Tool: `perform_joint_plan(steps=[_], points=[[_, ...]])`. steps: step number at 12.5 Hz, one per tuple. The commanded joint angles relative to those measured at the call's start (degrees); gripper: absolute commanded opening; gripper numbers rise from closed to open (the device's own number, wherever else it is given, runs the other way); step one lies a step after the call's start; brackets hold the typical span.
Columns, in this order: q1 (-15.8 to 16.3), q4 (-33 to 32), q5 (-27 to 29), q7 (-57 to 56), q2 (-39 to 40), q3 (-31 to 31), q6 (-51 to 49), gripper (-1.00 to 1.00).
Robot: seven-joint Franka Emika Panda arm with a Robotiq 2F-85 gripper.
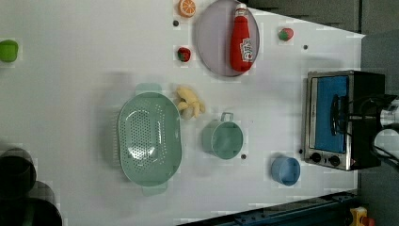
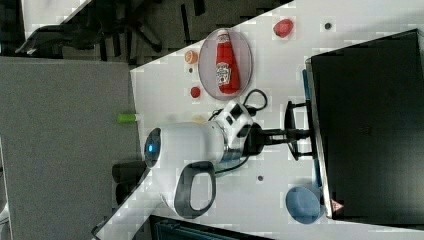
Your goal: Flap open oven.
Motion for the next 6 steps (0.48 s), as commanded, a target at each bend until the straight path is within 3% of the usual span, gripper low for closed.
perform_joint_plan(steps=[1, 6], points=[[3.8, -2.9, -5.1, 10.6, 0.4, 3.8, -0.2, -0.65], [6.1, -3.3, -17.7, 30.7, 4.3, 8.1, -1.0, -0.65]])
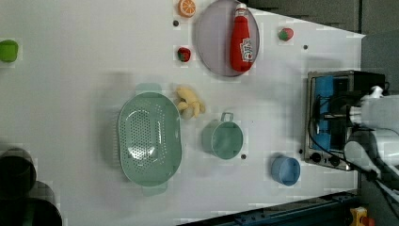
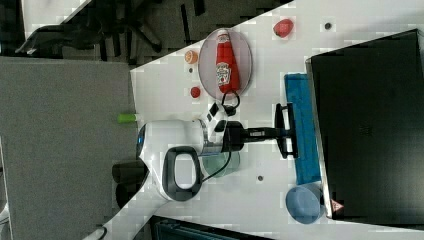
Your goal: Flap open oven.
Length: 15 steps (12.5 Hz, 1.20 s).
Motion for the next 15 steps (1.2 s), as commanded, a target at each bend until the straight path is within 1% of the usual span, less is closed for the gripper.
perform_joint_plan(steps=[1, 6, 9, 12, 13, 15], points=[[3.4, -0.2, -4.8, 15.1, 3.5, 2.4, -0.8, -0.65], [7.4, 0.5, -18.1, 31.2, 10.7, 3.8, -0.8, -0.65], [9.8, 2.1, -23.7, 41.1, 15.8, 3.8, -1.5, -0.65], [11.2, 4.3, -24.0, 43.2, 19.7, 4.0, -1.9, -0.65], [11.3, 5.0, -24.0, 43.2, 19.8, 4.1, -2.7, -0.65], [11.4, 7.0, -23.3, 43.2, 18.8, 4.6, -0.8, -0.65]])
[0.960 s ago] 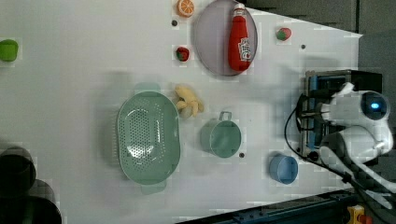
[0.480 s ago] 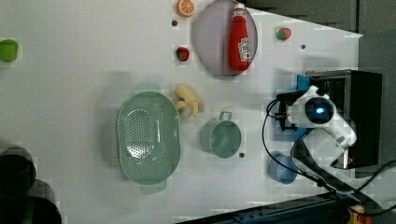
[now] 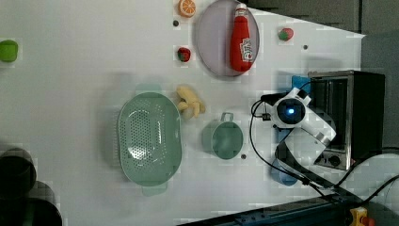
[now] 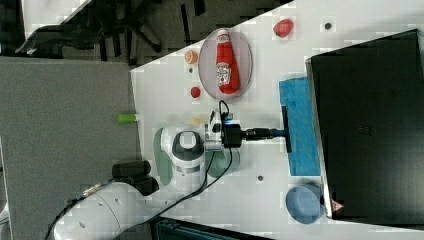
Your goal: Flap open oven.
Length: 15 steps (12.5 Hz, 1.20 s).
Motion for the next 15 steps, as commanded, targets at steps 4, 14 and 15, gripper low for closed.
perform_joint_plan(steps=[4, 14, 15], points=[[-0.6, 7.1, 15.1, 4.3, -8.9, 0.9, 2.6, -0.65], [-1.3, 18.5, 52.9, 4.3, -35.7, -2.8, -30.5, -0.65], [-1.3, 20.9, 52.9, 4.3, -36.8, -3.1, -35.8, -0.65]])
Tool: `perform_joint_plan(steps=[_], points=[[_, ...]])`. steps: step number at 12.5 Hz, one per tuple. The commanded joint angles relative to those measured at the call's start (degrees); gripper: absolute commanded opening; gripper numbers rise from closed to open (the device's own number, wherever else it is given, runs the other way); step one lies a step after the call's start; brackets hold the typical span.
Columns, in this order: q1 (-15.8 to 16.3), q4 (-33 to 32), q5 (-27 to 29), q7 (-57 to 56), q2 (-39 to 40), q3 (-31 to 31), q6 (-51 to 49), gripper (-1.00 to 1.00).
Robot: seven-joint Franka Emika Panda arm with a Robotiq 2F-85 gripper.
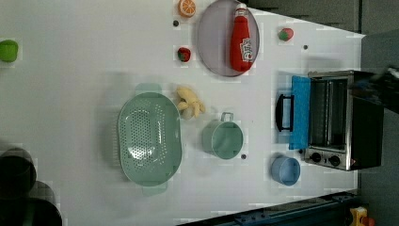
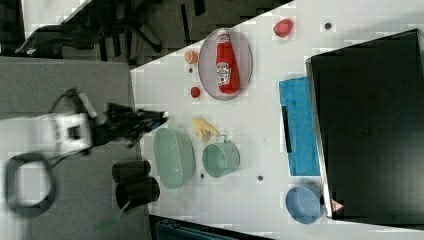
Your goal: Flap open oven.
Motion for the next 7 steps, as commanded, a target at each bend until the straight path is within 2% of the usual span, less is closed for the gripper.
perform_joint_plan(steps=[1, 3, 7], points=[[-0.9, 4.7, 1.3, 2.8, -0.2, -2.1, -11.3, -0.65], [-0.9, 7.5, 1.7, 2.8, -0.8, -2.1, -15.8, -0.65], [-0.7, 8.2, 1.7, 2.1, -0.7, -1.4, -15.6, -0.65]])
